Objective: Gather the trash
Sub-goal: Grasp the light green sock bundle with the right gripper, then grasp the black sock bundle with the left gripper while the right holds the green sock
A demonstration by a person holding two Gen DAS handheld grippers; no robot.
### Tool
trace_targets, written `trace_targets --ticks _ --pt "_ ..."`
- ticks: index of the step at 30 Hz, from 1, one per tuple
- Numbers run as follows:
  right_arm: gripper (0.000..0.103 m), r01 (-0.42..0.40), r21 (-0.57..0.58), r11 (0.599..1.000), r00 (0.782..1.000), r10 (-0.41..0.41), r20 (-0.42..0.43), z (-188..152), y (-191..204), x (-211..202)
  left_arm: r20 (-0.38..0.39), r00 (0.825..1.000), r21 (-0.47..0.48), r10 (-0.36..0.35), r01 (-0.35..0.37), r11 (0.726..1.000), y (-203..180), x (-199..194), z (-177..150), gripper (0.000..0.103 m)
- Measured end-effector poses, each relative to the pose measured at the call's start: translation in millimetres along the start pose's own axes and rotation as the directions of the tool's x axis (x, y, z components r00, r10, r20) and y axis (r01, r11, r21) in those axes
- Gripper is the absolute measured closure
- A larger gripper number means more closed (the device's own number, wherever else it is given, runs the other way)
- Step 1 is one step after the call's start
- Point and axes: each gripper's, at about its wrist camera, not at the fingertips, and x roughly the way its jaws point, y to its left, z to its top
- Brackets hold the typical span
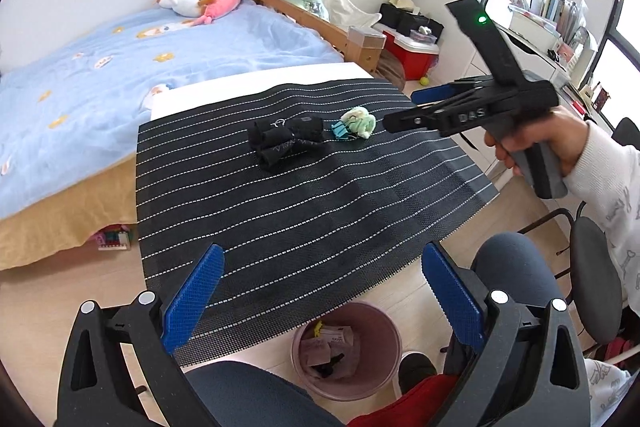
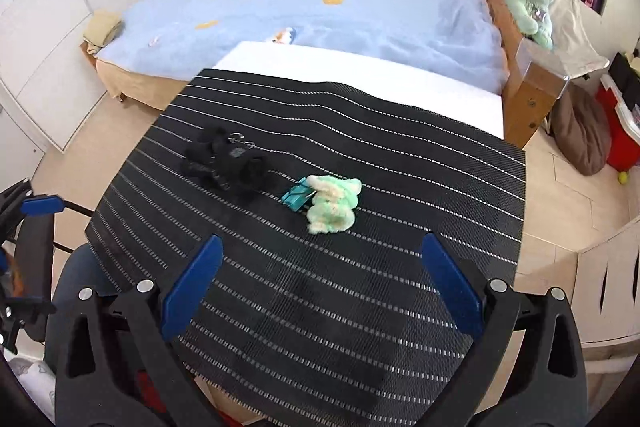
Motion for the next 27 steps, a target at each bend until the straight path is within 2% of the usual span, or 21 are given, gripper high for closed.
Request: trace_targets --ticks 3,5,8,11,14,19,22,27 --pt "0.007 -0.003 0.008 1.000 1.000 0.003 -0.017 5.0 -5.5 11.9 -0.003 1.000 -0.009 -0.001 0.001 1.000 2.1 1.4 -0.4 0.008" --pt "0.027 -0.003 0.004 1.000 0.999 0.003 -0.036 7.6 -8.1 20.5 -0.008 1.000 -0.013 0.001 -0.001 1.000 3.2 3.3 -1.6 0.008" --pt "0.042 -0.002 -0.003 1.000 0.998 0.002 -0.057 8.9 -9.8 30.3 -0.014 1.000 -0.022 0.002 -0.002 1.000 6.0 5.7 -3.1 0.008" --pt "0.052 -0.021 -0.002 1.000 0.997 0.021 -0.070 9.5 -11.0 37.1 -0.017 1.000 -0.029 0.004 -0.004 1.000 8.5 6.7 -4.0 0.008" --pt "0.057 -0.032 0.004 0.999 0.997 0.032 -0.072 10.3 -11.6 41.1 -0.021 1.000 -0.035 0.006 -0.006 0.999 11.4 8.1 -4.2 0.008" --pt "0.059 -0.047 0.007 0.999 0.996 0.048 -0.072 11.4 -11.2 44.9 -0.028 1.000 -0.035 0.005 -0.006 0.999 11.0 10.6 -4.5 0.008" --pt "0.074 -0.048 0.003 0.999 0.996 0.048 -0.080 12.0 -11.0 48.0 -0.029 1.000 -0.036 0.005 -0.006 0.999 10.8 10.6 -4.1 0.008" --pt "0.076 -0.046 0.004 0.999 0.997 0.046 -0.066 10.9 -11.3 44.4 -0.029 1.000 -0.033 0.006 -0.007 0.999 10.8 10.8 -4.5 0.008"
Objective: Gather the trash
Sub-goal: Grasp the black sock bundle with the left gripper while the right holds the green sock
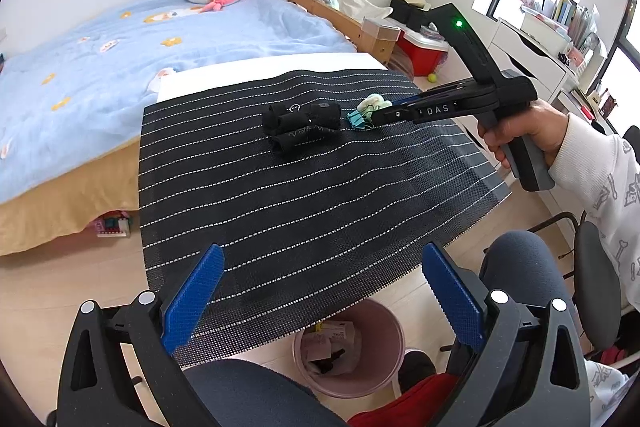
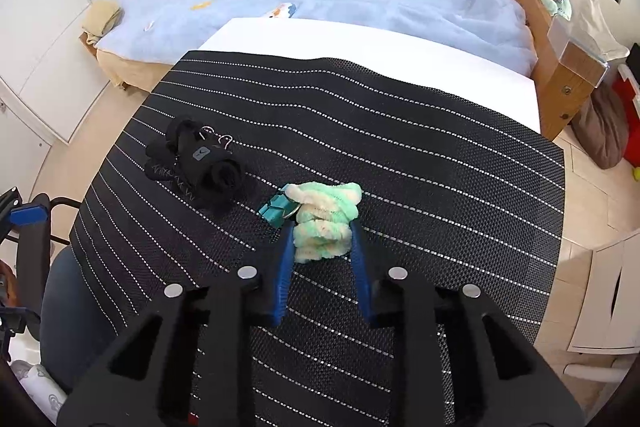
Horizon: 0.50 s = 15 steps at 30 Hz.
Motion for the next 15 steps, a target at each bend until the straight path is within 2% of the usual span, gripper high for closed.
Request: trace_targets --ticks 10,15 --pt "0.077 0.031 0.021 0.999 0.998 -0.032 0.049 -5.9 -3.2 -22.0 0.004 1.000 0.006 0.002 -0.002 1.000 -1.1 3.7 8.6 0.008" --pt "0.077 0.016 0.032 0.999 0.997 -0.018 0.080 -10.6 -0.1 -38.0 0.009 1.000 0.016 0.008 -0.008 1.000 -2.2 5.7 19.0 0.008"
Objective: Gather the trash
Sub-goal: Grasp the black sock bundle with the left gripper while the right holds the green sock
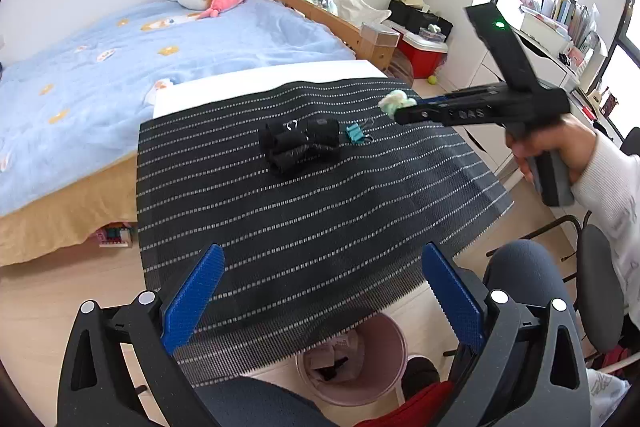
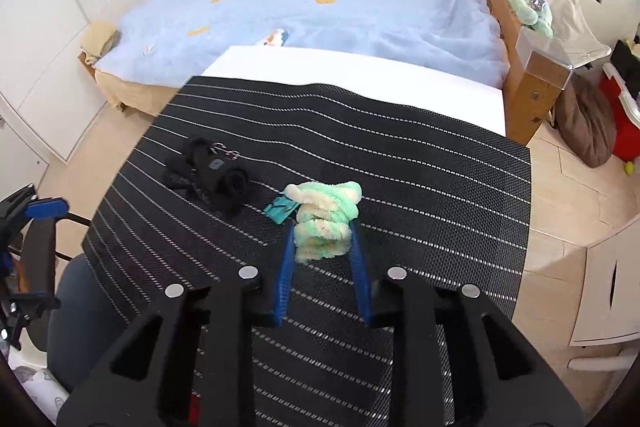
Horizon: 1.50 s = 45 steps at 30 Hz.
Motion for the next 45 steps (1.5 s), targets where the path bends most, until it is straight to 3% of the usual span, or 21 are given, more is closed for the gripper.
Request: trace_targets --ticks 14,23,30,36,39,45 --pt "0.077 -0.017 0.020 1.000 0.999 0.016 0.038 -20.8 9.0 -24.4 -0.006 1.000 -0.017 0.028 -0.028 0.999 -0.5 32.7 49.8 0.008" --pt "0.077 -0.021 0.035 0.999 0.999 0.019 0.046 -28.7 6.5 -31.1 -0.053 0.994 -0.090 0.095 -0.100 0.991 3.2 79.0 71.3 0.008" --pt "0.077 -0.031 0.046 0.998 0.998 0.028 0.047 -32.9 3.6 -31.6 -0.084 0.984 -0.183 0.154 -0.167 0.969 11.9 110.0 78.4 0.008" --pt "0.077 -0.039 0.051 0.998 0.998 0.036 0.052 -35.1 1.0 -31.9 -0.082 0.976 -0.193 0.201 -0.214 0.958 11.3 123.6 77.2 0.008" --pt "0.077 -0.043 0.053 0.998 0.998 0.040 0.053 -35.2 -1.0 -31.4 -0.078 0.980 -0.186 0.183 -0.194 0.963 11.4 123.0 77.1 0.027" --pt "0.077 -0.048 0.052 0.997 0.998 0.046 0.052 -35.6 -0.8 -28.6 -0.061 0.987 -0.161 0.152 -0.160 0.974 11.5 113.4 74.9 0.039"
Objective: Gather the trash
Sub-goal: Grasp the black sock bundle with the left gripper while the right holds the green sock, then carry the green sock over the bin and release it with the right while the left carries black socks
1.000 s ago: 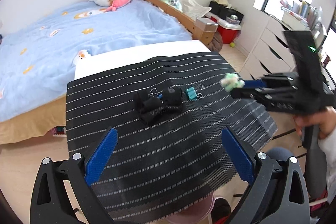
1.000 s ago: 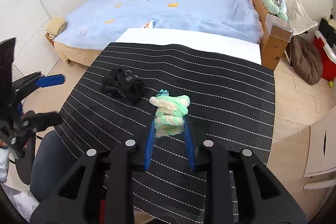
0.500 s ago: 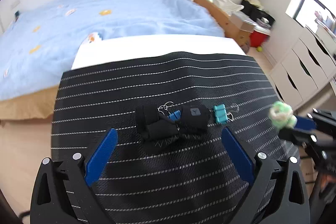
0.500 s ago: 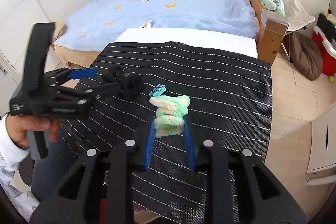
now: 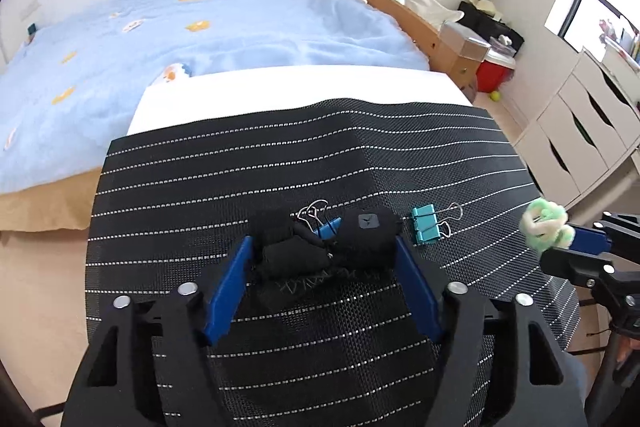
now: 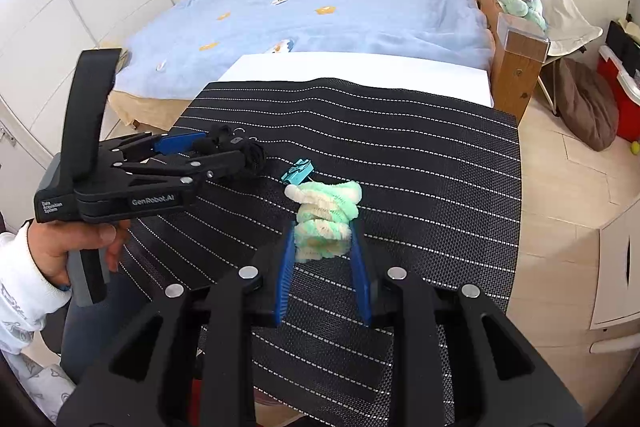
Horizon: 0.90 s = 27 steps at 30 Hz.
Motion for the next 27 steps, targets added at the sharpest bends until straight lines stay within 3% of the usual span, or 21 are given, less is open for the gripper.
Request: trace_targets --ticks 4,13,27 --pt "0.077 -0.005 -0.003 1.000 1.000 0.005 -0.001 0.3 1.1 1.1 0.003 1.000 0.025 -0.023 0.023 0.999 0.3 -8.2 -0.6 0.048" --pt "0.077 -0.008 -0.014 1.000 1.000 0.008 0.000 0.6 5.7 1.1 0.006 0.998 0.048 -0.061 0.060 0.997 2.3 -19.5 -6.2 0.058" --pt "0.077 -0.023 -0.037 0.999 0.999 0.024 0.025 -3.4 23.6 -12.5 0.013 0.993 0.112 -0.116 0.114 0.987 -1.0 -53.1 -16.4 0.058"
